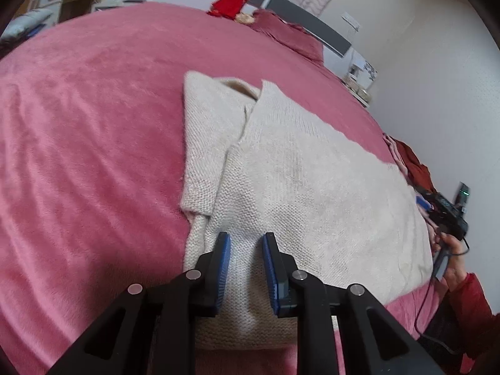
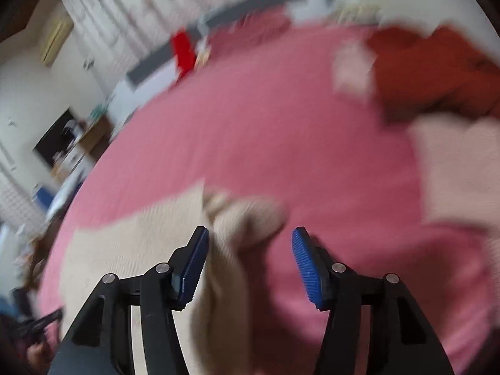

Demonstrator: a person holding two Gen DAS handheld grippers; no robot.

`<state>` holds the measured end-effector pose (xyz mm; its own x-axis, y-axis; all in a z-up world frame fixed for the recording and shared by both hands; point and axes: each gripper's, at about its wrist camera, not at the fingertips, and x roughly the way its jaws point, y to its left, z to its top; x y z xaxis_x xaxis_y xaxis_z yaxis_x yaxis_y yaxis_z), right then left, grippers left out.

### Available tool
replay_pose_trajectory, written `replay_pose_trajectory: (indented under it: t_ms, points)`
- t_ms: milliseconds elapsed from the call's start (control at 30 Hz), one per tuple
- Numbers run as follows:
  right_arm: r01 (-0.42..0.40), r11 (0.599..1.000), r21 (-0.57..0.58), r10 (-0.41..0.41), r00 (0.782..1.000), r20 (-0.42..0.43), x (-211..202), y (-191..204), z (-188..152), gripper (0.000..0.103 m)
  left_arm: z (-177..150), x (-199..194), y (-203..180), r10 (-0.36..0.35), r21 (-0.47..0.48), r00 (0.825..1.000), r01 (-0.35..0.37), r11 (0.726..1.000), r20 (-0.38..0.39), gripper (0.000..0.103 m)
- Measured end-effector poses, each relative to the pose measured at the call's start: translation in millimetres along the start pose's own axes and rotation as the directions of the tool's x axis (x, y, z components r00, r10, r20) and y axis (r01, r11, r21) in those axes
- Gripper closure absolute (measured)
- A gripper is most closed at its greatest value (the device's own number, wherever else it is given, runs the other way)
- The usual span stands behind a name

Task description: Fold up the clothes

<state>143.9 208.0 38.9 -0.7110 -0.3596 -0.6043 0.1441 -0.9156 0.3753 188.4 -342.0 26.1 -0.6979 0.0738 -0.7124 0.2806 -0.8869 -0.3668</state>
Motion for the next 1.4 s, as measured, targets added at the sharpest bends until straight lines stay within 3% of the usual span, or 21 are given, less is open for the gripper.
replay_pose_trajectory:
  t_ms: [67, 133, 233, 333, 467, 567, 600, 733, 800, 900, 1067, 1100, 1133, 1167, 1300, 1400]
  points:
    - [-0.069, 0.997, -0.045, 0.073, 0.994, 0.082, -18.3, 10.5, 4.8, 0.045, -3.1, -6.9, -8.8, 0.042, 0.003, 0.998, -0.042, 0.999, 0.037, 0.082]
    - [-0.202, 0.973, -0.112, 0.211, 0.975, 0.072, -23.8, 32.1, 4.3, 0.045, -5.5, -19.3, -12.8, 0.097, 0.008, 0.992, -0.098, 0.995, 0.086, 0.082]
    - [-0.391, 0.905, -0.167, 0.375, 0.920, -0.116, -1.1, 64.5, -7.4, 0.037, -7.8, -37.8, -24.2, 0.149, -0.010, 0.975, -0.150, 0.989, 0.164, 0.082]
    - [-0.339, 0.920, -0.196, 0.265, 0.908, -0.325, 39.2, 78.5, -30.3, 0.035, 5.3, -37.4, -57.3, 0.155, 0.076, 0.969, -0.172, 0.982, 0.191, 0.082]
    - [-0.326, 0.907, -0.265, 0.240, 0.920, -0.310, 38.4, 85.0, -36.1, 0.023, 39.9, -9.1, -115.3, 0.134, 0.292, 0.971, -0.189, 0.937, 0.197, 0.081]
    - [-0.307, 0.896, -0.322, 0.211, 0.930, -0.302, 36.6, 90.0, -39.5, 0.022, 73.3, 33.6, -127.2, 0.206, 0.368, 0.968, -0.244, 0.897, 0.141, 0.081]
    - [-0.306, 0.893, -0.329, 0.209, 0.931, -0.299, 35.1, 90.5, -39.2, 0.021, 84.3, 46.1, -123.9, 0.223, 0.371, 0.968, -0.251, 0.894, 0.117, 0.081]
    - [-0.323, 0.898, -0.298, 0.232, 0.924, -0.303, 35.4, 85.5, -26.4, 0.020, 110.0, 78.0, -82.5, 0.254, 0.282, 0.967, -0.238, 0.930, -0.022, 0.081]
    - [-0.334, 0.901, -0.278, 0.246, 0.920, -0.306, 32.7, 79.6, -23.5, 0.020, 114.7, 94.0, -63.7, 0.207, 0.225, 0.973, -0.181, 0.957, -0.098, 0.081]
    - [-0.338, 0.901, -0.273, 0.251, 0.918, -0.308, 32.4, 76.0, -24.7, 0.020, 113.9, 94.3, -47.2, 0.117, 0.157, 0.987, -0.099, 0.983, -0.111, 0.079]
    - [-0.337, 0.902, -0.269, 0.252, 0.918, -0.307, 34.7, 76.8, -25.3, 0.020, 109.3, 89.5, -52.9, 0.150, 0.193, 0.983, -0.128, 0.973, -0.104, 0.080]
    - [-0.337, 0.903, -0.267, 0.252, 0.918, -0.306, 36.1, 79.5, -24.7, 0.020, 108.4, 88.5, -54.6, 0.160, 0.203, 0.982, -0.136, 0.970, -0.103, 0.083]
    - [-0.337, 0.903, -0.266, 0.253, 0.918, -0.305, 37.4, 82.2, -24.0, 0.020, 107.6, 87.5, -56.9, 0.170, 0.216, 0.980, -0.145, 0.966, -0.101, 0.095]
    - [-0.337, 0.904, -0.264, 0.253, 0.918, -0.304, 39.5, 86.5, -23.0, 0.020, 107.3, 86.8, -59.1, 0.186, 0.231, 0.978, -0.160, 0.960, -0.096, 0.096]
    - [-0.339, 0.908, -0.245, 0.263, 0.918, -0.296, 36.7, 85.9, -18.0, 0.020, 108.8, 77.7, -55.7, 0.296, 0.252, 0.955, -0.280, 0.926, -0.028, 0.098]
    - [-0.347, 0.912, -0.220, 0.287, 0.920, -0.266, 32.2, 87.2, -12.5, 0.020, 109.0, 75.5, -47.0, 0.322, 0.234, 0.946, -0.306, 0.923, -0.032, 0.098]
